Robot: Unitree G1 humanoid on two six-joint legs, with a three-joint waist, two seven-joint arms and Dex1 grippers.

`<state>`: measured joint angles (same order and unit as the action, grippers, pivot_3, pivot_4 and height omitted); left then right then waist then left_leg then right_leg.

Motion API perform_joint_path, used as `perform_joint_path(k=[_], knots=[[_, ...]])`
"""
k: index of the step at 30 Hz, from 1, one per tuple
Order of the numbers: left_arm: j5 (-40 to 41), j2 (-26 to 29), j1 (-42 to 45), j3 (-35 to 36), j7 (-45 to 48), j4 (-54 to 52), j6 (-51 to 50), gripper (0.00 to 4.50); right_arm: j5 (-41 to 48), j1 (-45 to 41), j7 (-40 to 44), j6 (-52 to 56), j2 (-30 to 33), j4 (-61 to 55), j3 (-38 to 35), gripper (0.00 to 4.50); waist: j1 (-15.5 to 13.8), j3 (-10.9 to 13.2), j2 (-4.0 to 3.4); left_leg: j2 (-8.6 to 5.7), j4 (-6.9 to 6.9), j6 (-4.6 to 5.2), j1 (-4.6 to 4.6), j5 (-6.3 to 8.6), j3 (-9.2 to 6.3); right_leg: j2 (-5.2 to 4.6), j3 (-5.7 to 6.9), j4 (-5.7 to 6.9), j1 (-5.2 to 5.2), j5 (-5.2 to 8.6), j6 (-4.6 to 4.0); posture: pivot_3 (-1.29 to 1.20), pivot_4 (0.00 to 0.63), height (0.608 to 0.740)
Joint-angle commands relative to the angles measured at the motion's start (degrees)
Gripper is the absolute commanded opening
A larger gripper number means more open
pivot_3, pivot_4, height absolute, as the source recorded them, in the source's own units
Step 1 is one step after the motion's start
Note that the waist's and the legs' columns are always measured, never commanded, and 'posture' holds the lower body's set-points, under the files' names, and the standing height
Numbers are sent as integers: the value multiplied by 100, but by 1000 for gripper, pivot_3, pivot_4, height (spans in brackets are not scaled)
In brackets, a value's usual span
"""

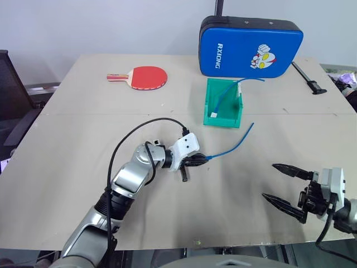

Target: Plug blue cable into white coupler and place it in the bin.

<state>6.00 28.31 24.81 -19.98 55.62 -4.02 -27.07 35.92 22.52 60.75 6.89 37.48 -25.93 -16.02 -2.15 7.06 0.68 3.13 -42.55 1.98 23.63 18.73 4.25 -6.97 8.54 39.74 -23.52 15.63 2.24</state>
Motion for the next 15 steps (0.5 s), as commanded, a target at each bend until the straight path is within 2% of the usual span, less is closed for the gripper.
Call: perform_joint_path(k=[1,3,5,7,9,15], knots=[[-71,121,-49,-7,9,-162,75,52,5,-53,-77,15,-14,-113,9,4500,0,0,0,0,0,0,0,0,0,0,0,0,0,0,0,0,150,663],[-100,184,-81,-79,75,-197,121,52,-19,-59,-124,38,-38,-152,58,4500,1,0,0,0,0,0,-1,0,0,1,0,0,0,0,0,0,150,663],[-156,245,-119,-129,77,-235,208,1000,-25,-46,-149,52,-45,-177,71,4500,3,0,0,0,0,0,0,0,0,1,0,0,0,0,0,0,150,663],[-268,308,-144,-180,29,-242,377,1527,-26,-38,-164,60,-43,-187,68,4500,1,0,0,1,1,0,0,0,1,0,0,-1,0,0,0,0,150,663],[-284,325,-161,-162,-19,-261,300,2432,-24,-32,-181,68,-36,-198,66,4500,1,0,0,0,0,0,0,0,0,0,0,-1,0,0,0,0,150,663],[-418,366,-117,-199,-91,-198,211,2432,-31,-10,-229,90,-24,-243,74,4500,2,-2,1,1,-1,0,-2,0,-1,0,-1,4,0,0,0,0,150,663]])
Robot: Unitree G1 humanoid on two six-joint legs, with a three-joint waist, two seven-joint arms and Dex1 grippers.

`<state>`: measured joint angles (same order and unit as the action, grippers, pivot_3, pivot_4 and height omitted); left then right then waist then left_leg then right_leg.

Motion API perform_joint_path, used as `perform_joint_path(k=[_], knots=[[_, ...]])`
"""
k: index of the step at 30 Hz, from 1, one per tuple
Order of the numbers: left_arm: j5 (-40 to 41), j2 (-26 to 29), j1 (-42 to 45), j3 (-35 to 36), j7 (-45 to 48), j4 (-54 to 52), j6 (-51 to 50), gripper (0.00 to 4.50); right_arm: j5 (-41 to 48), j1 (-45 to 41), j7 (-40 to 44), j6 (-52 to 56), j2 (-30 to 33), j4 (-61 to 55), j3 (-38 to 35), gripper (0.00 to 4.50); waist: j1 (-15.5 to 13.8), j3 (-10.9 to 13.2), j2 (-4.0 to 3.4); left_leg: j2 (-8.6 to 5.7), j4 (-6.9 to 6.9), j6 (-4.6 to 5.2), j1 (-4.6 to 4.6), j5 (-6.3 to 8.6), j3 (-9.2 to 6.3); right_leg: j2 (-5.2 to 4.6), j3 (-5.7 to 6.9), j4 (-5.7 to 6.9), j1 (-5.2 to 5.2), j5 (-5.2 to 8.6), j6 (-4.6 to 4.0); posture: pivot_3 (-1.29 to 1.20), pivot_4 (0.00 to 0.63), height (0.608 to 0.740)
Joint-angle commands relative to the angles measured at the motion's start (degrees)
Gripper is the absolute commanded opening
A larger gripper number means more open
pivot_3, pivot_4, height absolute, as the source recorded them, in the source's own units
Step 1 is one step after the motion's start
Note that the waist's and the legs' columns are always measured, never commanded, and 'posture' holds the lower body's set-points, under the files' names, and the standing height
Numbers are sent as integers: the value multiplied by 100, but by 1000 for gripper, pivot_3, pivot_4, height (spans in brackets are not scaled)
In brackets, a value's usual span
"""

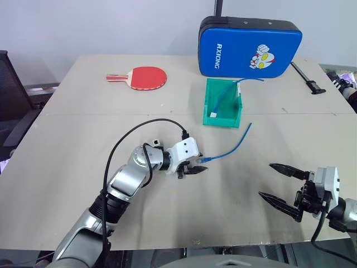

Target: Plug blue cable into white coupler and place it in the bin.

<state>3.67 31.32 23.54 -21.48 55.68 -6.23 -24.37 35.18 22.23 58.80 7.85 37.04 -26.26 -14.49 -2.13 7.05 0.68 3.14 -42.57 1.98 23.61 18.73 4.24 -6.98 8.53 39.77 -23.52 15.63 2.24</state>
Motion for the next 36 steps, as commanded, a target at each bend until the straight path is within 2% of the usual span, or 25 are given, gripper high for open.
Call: perform_joint_path(k=[1,2,4,6,11,16,19,26,32,36], knots=[[-219,68,18,-58,-113,45,-38,2432,47,25,-42,0,17,-226,-80,4500,-1,0,0,0,0,0,0,0,0,0,0,0,0,0,0,0,150,663],[-241,73,22,-66,-117,58,-17,1867,49,30,-50,5,16,-236,-81,4500,-2,-1,1,0,0,0,0,0,0,0,0,0,0,0,0,0,150,663],[-259,80,21,-80,-123,89,8,1141,46,16,-62,8,17,-232,-82,4500,0,-2,2,0,0,0,0,0,0,0,0,0,0,0,0,0,150,663],[-267,112,3,-112,-68,88,14,36,40,-8,-70,13,21,-221,-84,4500,5,-2,2,0,0,0,0,0,1,0,-1,-1,0,0,0,0,150,663],[-123,38,-10,-17,-72,62,-122,36,35,-60,-94,40,23,-236,-69,4500,5,-2,2,0,0,0,1,0,1,1,-1,-2,0,0,0,0,150,663],[780,-328,-113,382,175,-318,-362,36,400,-202,-404,338,-202,-454,99,4500,3,-2,1,1,0,0,1,0,1,0,-1,-1,-1,0,0,0,150,663],[1643,-708,-182,769,224,-665,-809,36,1227,-306,-1069,1128,-488,-857,343,4500,-4,1,1,4,-5,0,8,0,-2,0,3,-2,-3,0,0,0,150,663],[2943,-1399,-26,1443,-172,-935,-1682,36,3445,-566,-2370,2445,-868,-1227,615,4500,-1,0,3,2,-18,1,9,0,-10,-4,3,1,3,-1,-1,0,150,663],[4014,-1487,-91,1605,-211,-1360,-2556,36,3737,-1543,-3018,2475,-1420,-1070,946,4500,63,0,2,-1,-16,1,8,0,-8,0,1,2,2,-1,-2,0,150,663],[4281,-1459,-85,1561,-347,-1469,-2771,36,3629,-1916,-3136,2524,-1672,-905,1142,4500,68,0,2,-3,-16,1,10,0,-14,0,0,0,3,-1,-2,0,150,663]])
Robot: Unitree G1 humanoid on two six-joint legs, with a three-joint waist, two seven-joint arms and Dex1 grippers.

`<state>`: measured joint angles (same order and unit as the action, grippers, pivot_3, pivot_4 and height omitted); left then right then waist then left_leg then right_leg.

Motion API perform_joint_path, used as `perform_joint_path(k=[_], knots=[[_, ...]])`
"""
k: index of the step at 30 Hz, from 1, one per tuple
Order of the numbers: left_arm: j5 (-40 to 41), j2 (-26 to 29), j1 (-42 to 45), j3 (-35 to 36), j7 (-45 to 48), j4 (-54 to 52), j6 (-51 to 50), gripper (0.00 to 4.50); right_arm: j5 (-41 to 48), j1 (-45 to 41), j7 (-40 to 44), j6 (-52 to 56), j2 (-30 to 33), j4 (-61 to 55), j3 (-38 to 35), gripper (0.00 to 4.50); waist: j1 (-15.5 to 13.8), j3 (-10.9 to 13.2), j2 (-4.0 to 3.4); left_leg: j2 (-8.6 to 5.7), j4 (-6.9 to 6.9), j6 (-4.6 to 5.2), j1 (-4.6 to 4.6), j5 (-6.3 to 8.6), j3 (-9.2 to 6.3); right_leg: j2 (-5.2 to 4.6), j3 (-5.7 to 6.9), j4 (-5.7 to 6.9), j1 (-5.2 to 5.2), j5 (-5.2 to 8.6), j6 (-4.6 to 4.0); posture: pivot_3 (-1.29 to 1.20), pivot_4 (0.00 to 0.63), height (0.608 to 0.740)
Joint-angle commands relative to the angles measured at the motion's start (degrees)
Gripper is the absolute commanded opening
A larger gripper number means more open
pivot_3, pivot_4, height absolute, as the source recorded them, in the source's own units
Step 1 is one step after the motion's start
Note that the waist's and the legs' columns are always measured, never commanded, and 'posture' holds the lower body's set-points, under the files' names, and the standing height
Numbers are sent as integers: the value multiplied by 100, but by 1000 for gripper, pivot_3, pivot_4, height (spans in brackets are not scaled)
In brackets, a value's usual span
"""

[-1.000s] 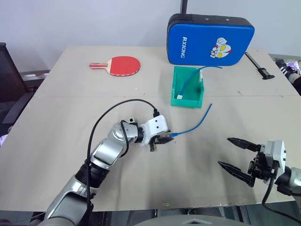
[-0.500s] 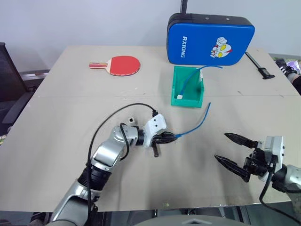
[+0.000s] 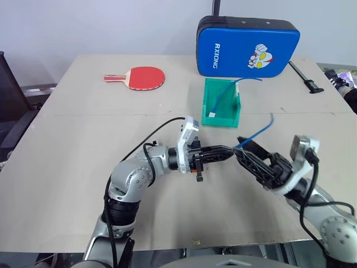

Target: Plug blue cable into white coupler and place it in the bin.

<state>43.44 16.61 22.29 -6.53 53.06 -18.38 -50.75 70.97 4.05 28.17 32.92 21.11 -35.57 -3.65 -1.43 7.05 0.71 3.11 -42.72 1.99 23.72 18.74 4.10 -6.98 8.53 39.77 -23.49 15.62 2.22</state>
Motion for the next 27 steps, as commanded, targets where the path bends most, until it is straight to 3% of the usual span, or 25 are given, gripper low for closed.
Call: perform_joint_path(k=[1,4,7,11,15,26,27], knots=[[360,11,52,71,-115,-260,-158,36,45,-131,-66,25,-96,63,67,4500,-1,0,0,-4,0,0,1,0,0,1,-3,-2,0,0,0,0,150,663],[499,29,96,97,-197,-267,-233,36,53,-186,-1,-9,-136,128,21,4500,20,0,0,-7,1,1,1,0,2,1,-9,-3,0,0,0,0,150,663],[639,21,101,138,-279,-255,-280,0,86,-215,82,0,-105,130,-20,3731,45,0,0,-6,1,1,-1,0,1,1,-9,1,0,0,0,0,150,663],[986,-72,138,285,-446,-228,-417,0,27,-178,179,2,-92,110,19,1735,60,0,0,-4,2,0,-2,0,1,4,-10,1,0,0,0,0,150,663],[1235,-94,181,354,-582,-189,-536,0,10,-169,206,-21,-122,109,22,14,56,0,-1,-4,4,0,-1,0,2,3,-10,-1,0,0,0,0,150,663],[1349,-47,150,309,-689,-196,-535,0,92,-221,155,-23,-137,105,15,14,58,0,0,-5,5,1,-1,0,3,3,-11,-2,-1,0,0,0,150,663],[1331,-24,141,298,-657,-210,-507,991,104,-226,158,-16,-132,107,13,0,58,0,-1,-5,5,0,-1,0,2,3,-11,-2,-1,0,0,0,150,663]])
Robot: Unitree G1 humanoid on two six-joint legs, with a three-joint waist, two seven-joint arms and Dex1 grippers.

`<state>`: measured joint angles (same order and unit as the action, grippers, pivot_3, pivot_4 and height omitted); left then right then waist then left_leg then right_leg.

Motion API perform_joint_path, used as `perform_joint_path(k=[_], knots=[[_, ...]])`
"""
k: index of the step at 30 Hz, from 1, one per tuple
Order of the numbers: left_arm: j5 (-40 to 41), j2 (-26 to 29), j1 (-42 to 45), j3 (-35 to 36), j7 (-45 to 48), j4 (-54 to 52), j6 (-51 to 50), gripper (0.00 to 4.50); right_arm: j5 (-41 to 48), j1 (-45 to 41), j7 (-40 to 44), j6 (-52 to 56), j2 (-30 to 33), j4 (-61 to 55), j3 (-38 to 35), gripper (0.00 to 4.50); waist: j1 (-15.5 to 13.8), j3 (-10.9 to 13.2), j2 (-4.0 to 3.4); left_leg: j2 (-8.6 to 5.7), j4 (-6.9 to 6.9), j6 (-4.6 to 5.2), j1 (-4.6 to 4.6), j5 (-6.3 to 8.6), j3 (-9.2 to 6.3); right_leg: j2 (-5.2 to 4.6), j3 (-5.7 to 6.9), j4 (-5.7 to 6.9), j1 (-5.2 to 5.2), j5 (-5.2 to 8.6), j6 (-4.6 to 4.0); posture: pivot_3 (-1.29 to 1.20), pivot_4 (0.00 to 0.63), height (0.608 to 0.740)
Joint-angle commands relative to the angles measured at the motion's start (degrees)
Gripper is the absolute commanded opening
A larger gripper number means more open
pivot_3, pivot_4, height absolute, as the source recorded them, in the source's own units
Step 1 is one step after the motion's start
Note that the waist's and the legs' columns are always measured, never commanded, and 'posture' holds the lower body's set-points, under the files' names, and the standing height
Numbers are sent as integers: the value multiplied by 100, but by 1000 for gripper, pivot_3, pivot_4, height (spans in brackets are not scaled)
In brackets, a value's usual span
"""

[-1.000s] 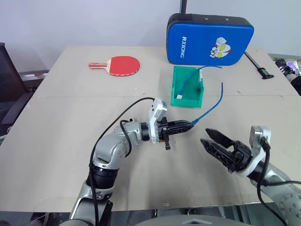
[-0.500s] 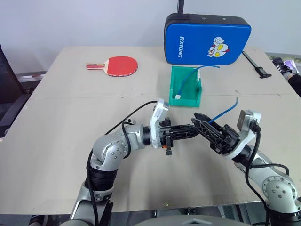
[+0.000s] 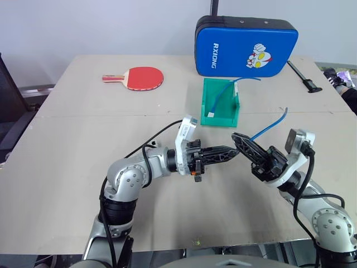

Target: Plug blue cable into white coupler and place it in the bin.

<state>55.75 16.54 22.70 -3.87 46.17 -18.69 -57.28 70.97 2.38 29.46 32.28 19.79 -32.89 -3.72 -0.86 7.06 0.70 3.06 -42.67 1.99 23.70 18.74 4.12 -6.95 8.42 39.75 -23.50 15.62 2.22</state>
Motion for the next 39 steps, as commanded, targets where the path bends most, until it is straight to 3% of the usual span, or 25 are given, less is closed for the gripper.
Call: perform_joint_path(k=[1,5,7,10,14,17,22,29,38,39], knots=[[76,14,85,21,62,-201,177,1333,127,-65,25,60,6,-164,19,0,3,0,0,0,0,0,0,0,0,0,0,0,0,0,0,0,150,663],[-204,252,-85,-17,10,-424,397,3064,176,-146,35,68,55,-98,-76,0,3,0,0,0,1,0,0,0,0,0,0,0,0,0,0,0,150,663],[-360,720,-477,77,110,-873,505,3929,98,-217,29,5,74,-26,-195,0,5,0,-1,0,2,0,0,0,1,0,-1,-1,0,0,0,0,150,663],[-833,1443,-1313,270,217,-1602,977,4448,-149,-269,5,-152,47,70,-283,0,81,1,-2,0,28,-1,-15,0,8,6,-30,-2,-8,0,-1,0,150,663],[-2741,1632,-2832,505,-369,-1986,3061,4448,-644,-216,46,-438,-52,167,-343,0,21,5,-9,0,37,-2,-15,0,6,7,-29,-13,-13,1,-2,0,150,663],[-3550,1144,-3772,806,-1217,-2198,3962,4448,-847,-173,45,-574,-130,251,-394,0,-19,4,-7,-2,32,-1,-7,1,3,4,-28,-19,-14,0,-2,0,150,663],[-5223,325,-4531,768,-2806,-1907,4792,4448,-1153,-261,304,-657,-60,216,-276,0,-28,1,-2,-10,25,5,-2,3,0,-4,-31,-22,-14,0,-3,0,150,663],[-5967,-226,-3854,510,-3628,-849,4718,4448,-1655,-571,1170,-725,616,214,-232,0,-37,-3,5,-8,28,30,1,17,-11,-1,-18,-8,-23,0,-2,0,150,663],[-6157,-503,-2943,397,-3988,417,4952,4448,-1722,-532,866,-701,463,-22,-224,0,-16,-6,9,-6,29,6,4,4,-6,-9,-10,-4,-25,0,-1,0,150,663],[-6174,-536,-2880,415,-4054,474,4960,4058,-1705,-529,827,-687,451,-46,-238,0,-15,-7,9,-6,28,7,3,4,-6,-11,-10,-1,-25,-1,-1,0,150,663]])
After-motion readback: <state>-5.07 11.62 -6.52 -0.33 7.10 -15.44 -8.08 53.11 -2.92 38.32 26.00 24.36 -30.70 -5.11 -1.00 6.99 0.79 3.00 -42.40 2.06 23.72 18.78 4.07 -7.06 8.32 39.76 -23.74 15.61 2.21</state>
